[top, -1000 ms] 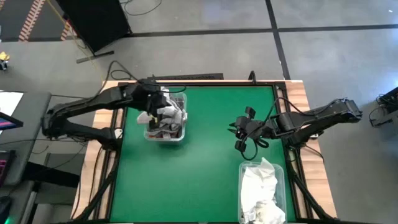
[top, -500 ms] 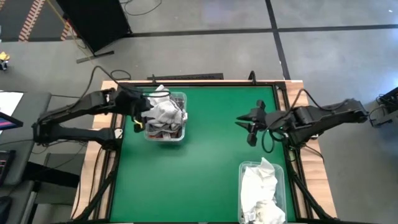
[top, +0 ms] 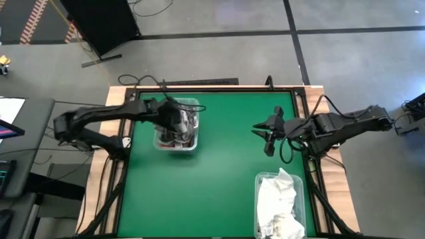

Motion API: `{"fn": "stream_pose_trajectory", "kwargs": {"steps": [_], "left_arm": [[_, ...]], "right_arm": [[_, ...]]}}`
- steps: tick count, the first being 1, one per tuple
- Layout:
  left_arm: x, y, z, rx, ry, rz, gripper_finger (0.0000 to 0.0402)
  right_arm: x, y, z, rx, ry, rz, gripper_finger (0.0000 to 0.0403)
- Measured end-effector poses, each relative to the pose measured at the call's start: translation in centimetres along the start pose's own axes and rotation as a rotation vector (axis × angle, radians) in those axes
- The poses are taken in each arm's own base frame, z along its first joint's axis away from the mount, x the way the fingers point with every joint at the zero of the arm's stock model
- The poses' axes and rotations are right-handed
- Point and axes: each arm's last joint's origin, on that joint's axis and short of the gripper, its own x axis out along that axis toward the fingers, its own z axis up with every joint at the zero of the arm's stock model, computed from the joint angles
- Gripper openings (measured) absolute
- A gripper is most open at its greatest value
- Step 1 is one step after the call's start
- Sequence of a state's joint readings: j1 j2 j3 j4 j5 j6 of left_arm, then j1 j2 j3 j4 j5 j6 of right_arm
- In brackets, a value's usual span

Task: Sort towels by color in basket
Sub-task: Put the light gray towel into the top transparent bin, then return to Home Position

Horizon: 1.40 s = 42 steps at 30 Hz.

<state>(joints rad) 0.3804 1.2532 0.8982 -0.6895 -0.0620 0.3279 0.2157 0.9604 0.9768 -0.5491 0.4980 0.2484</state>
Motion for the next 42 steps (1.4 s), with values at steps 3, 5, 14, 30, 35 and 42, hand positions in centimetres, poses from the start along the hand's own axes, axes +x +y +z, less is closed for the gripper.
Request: {"fn": "stream_pose_trajectory", "kwargs": {"steps": [3,5,14,30,35,42], "left_arm": [[2.3,-0.1,0.3,0.010,0.061,-0.054,0.0240],[3.3,-0.2,0.3,0.018,0.082,-0.082,0.0240],[2.2,0.1,1.2,0.008,0.010,-0.091,0.0240],[-10.6,-0.3,-0.5,-0.026,-0.364,0.006,0.0240],[-13.7,-0.9,-2.6,-0.054,-0.448,0.013,0.0240],[-16.8,-1.9,-5.3,-0.080,-0.598,0.009,0.0240]], "right_arm": [[0.2,0.1,-0.1,-0.014,0.007,-0.001,0.0118],[0.3,0.1,-0.1,-0.016,0.009,-0.002,0.0118],[0.6,0.2,-0.4,-0.029,0.040,-0.008,0.0118],[-1.5,-0.9,-0.1,-0.063,-0.005,0.004,0.0118],[-3.4,-2.0,-0.4,-0.052,-0.024,0.008,0.0118],[-6.1,-3.7,-1.2,-0.030,-0.033,0.011,0.0118]]}}
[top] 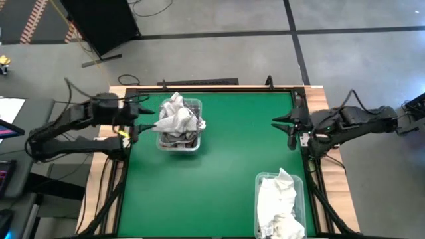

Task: Sort towels by color in basket
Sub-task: Return to Home Position

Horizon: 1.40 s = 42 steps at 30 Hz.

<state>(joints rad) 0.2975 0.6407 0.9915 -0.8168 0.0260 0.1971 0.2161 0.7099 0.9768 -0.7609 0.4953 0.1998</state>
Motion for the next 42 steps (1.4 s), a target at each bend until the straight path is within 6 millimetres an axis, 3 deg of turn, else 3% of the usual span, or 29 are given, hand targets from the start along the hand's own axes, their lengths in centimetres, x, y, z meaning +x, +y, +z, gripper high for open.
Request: {"fn": "stream_pose_trajectory", "kwargs": {"steps": [5,10,18,25,31,42], "left_arm": [[-1.5,-0.6,-1.8,-0.016,-0.058,-0.029,0.0240],[-1.6,-1.1,-4.3,-0.044,-0.093,-0.025,0.0240],[-0.3,-1.9,-8.0,-0.100,-0.167,-0.047,0.0240],[-0.5,-2.0,-8.3,-0.106,-0.240,-0.059,0.0240],[-0.6,-2.0,-8.3,-0.121,-0.241,-0.060,0.0240],[-1.0,-1.8,-7.0,-0.197,-0.377,-0.058,0.0240]], "right_arm": [[-1.5,-1.0,-0.6,0.015,-0.009,0.002,0.0118],[-2.5,-1.6,-1.4,0.028,-0.044,0.009,0.0118],[-2.4,-2.6,-6.4,0.080,-0.127,0.025,0.0118],[-3.2,-3.7,-9.6,0.166,-0.230,0.049,0.0118],[-4.6,-4.7,-10.4,0.220,-0.375,0.076,0.0118],[-3.3,-3.9,-10.4,0.230,-0.413,0.089,0.0118]]}}
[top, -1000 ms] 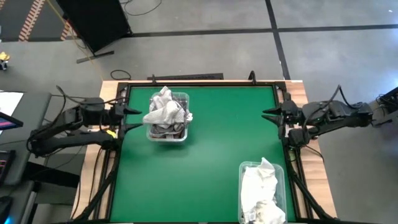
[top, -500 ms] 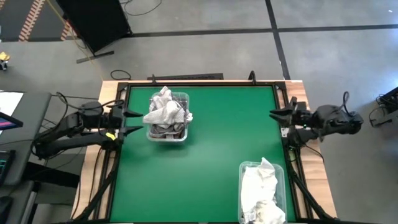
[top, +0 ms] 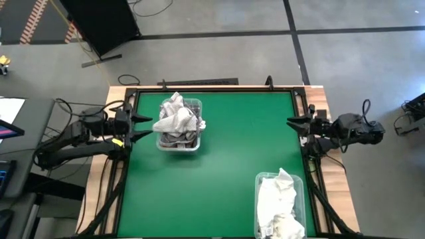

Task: Sort towels by color in basket
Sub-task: Return to Home Position

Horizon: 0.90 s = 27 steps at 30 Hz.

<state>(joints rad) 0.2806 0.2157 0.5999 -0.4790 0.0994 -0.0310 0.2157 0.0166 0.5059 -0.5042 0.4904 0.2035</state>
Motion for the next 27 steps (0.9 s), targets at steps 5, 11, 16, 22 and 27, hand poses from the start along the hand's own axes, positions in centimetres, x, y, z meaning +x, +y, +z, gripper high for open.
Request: {"fn": "stream_pose_trajectory", "kwargs": {"steps": [5,11,16,22,27], "left_arm": [[0.1,0.0,0.0,-0.030,-0.017,0.003,0.0240],[1.8,0.3,-1.9,-0.100,-0.049,0.002,0.0240],[3.1,0.4,-3.4,-0.137,-0.132,-0.003,0.0240],[3.8,0.5,-4.4,-0.144,-0.185,-0.010,0.0240],[4.0,0.6,-4.8,-0.116,-0.192,-0.008,0.0240]], "right_arm": [[0.8,0.2,-1.2,-0.025,0.014,-0.001,0.0118],[1.7,0.4,-2.6,-0.038,0.022,0.001,0.0118],[2.1,0.4,-3.7,-0.028,0.043,-0.004,0.0118],[2.7,0.5,-5.0,-0.021,0.064,-0.009,0.0118],[3.0,0.5,-5.8,-0.026,0.076,-0.013,0.0118]]}}
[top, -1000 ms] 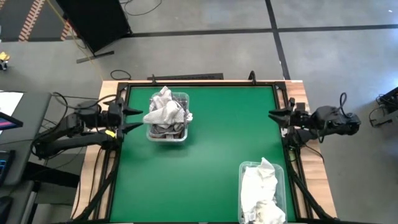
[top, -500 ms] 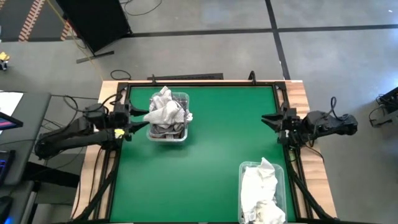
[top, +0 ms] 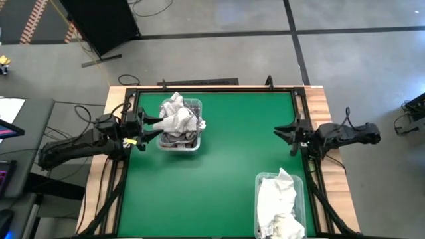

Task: Sort towels by color in basket
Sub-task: Return to Home Position

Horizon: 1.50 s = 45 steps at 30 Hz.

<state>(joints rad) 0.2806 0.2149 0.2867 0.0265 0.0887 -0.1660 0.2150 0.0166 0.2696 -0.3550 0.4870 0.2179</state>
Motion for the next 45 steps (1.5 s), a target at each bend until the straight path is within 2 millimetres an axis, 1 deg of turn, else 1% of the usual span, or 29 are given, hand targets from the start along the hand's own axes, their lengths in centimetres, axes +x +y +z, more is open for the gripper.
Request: {"fn": "stream_pose_trajectory", "kwargs": {"steps": [6,11,17,23,30,34,38,45], "left_arm": [[0.0,0.0,0.0,0.019,0.002,0.000,0.0240],[0.0,0.0,-0.2,0.021,0.017,0.002,0.0240],[0.0,0.1,-0.6,-0.008,0.058,0.009,0.0240],[-0.1,0.2,-1.5,-0.011,0.158,0.025,0.0240],[-0.6,0.5,-3.2,-0.027,0.339,0.055,0.0240],[-0.9,0.5,-3.7,-0.029,0.404,0.060,0.0240],[-0.9,0.5,-3.8,-0.030,0.414,0.061,0.0240],[-0.7,0.5,-3.5,-0.028,0.376,0.062,0.0240]], "right_arm": [[0.4,-0.1,-1.1,0.043,0.031,-0.021,0.0118],[0.4,-0.1,-1.4,0.155,0.056,-0.031,0.0118],[0.4,-0.1,-1.4,0.160,0.054,-0.031,0.0118],[0.4,-0.1,-1.4,0.160,0.054,-0.030,0.0118],[0.4,-0.1,-1.3,0.161,0.054,-0.030,0.0118],[0.4,-0.1,-1.3,0.161,0.054,-0.030,0.0118],[0.4,-0.1,-1.3,0.161,0.054,-0.030,0.0118],[0.4,-0.1,-1.3,0.161,0.054,-0.030,0.0118]]}}
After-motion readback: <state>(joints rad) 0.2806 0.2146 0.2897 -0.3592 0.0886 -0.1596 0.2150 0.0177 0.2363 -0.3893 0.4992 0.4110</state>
